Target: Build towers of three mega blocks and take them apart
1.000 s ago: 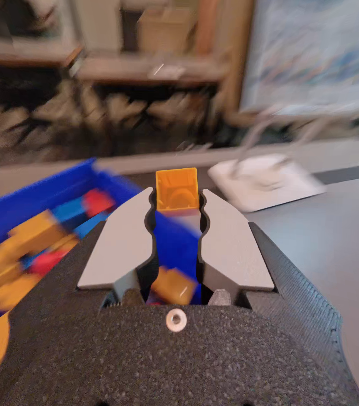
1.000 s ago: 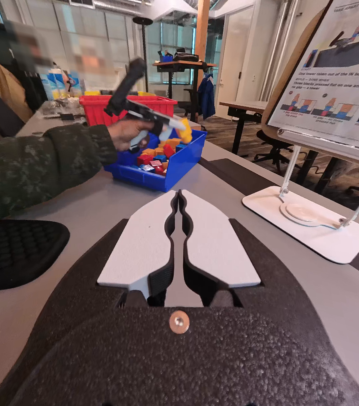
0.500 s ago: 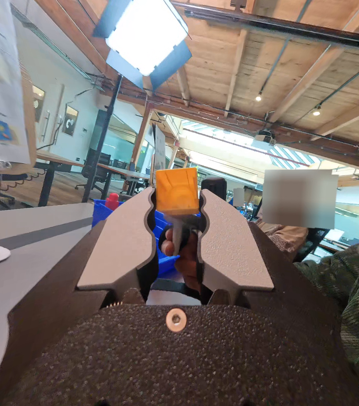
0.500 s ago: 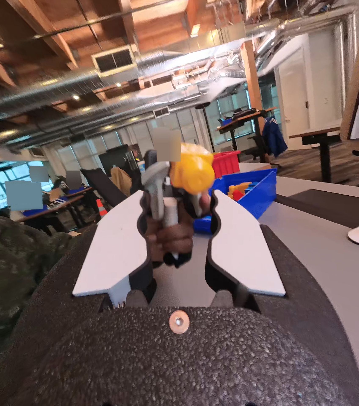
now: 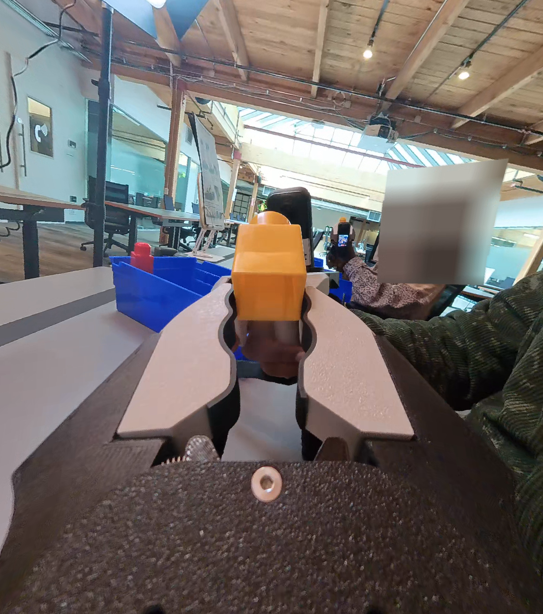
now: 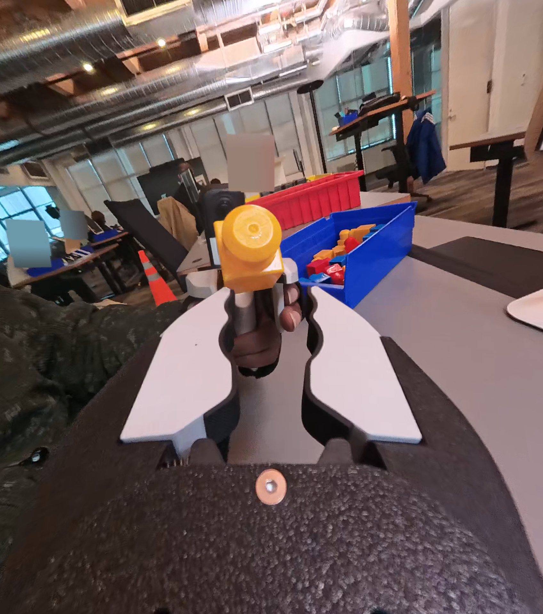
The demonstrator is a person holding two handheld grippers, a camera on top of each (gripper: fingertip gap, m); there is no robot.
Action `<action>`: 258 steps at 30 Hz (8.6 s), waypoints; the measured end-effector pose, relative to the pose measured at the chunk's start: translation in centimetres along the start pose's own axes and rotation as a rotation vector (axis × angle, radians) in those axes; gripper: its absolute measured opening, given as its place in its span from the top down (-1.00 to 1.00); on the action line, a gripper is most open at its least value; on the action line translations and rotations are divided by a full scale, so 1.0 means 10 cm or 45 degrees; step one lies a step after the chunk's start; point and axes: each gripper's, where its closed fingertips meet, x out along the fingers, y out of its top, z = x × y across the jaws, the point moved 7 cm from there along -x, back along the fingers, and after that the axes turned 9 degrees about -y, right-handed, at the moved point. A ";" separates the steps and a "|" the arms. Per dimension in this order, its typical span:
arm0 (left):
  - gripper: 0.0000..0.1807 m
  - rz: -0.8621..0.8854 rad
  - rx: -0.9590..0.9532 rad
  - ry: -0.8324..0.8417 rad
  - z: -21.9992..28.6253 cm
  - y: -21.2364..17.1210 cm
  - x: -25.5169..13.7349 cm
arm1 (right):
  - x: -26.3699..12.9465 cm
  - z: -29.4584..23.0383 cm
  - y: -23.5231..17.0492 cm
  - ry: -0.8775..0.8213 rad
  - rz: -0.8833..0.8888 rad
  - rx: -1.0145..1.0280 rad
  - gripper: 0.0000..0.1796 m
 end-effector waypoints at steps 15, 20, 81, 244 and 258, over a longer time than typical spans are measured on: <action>0.60 -0.019 0.061 -0.087 0.08 -0.01 0.00 | -0.02 -0.11 -0.02 0.164 0.008 -0.031 0.71; 0.60 -0.103 0.088 -0.041 0.01 -0.11 -0.02 | -0.04 -0.13 0.06 0.177 0.068 -0.012 0.57; 0.95 -0.749 0.509 1.322 -0.64 1.01 -1.70 | 0.11 0.13 -0.43 -0.159 -0.556 -0.358 0.50; 0.68 -2.053 -0.017 0.040 -0.08 -0.52 -0.34 | -0.25 0.39 0.15 -0.125 0.252 0.372 0.59; 0.42 -1.617 0.058 0.025 -0.20 -0.50 -0.22 | -0.31 0.43 0.18 -0.140 0.265 0.367 0.59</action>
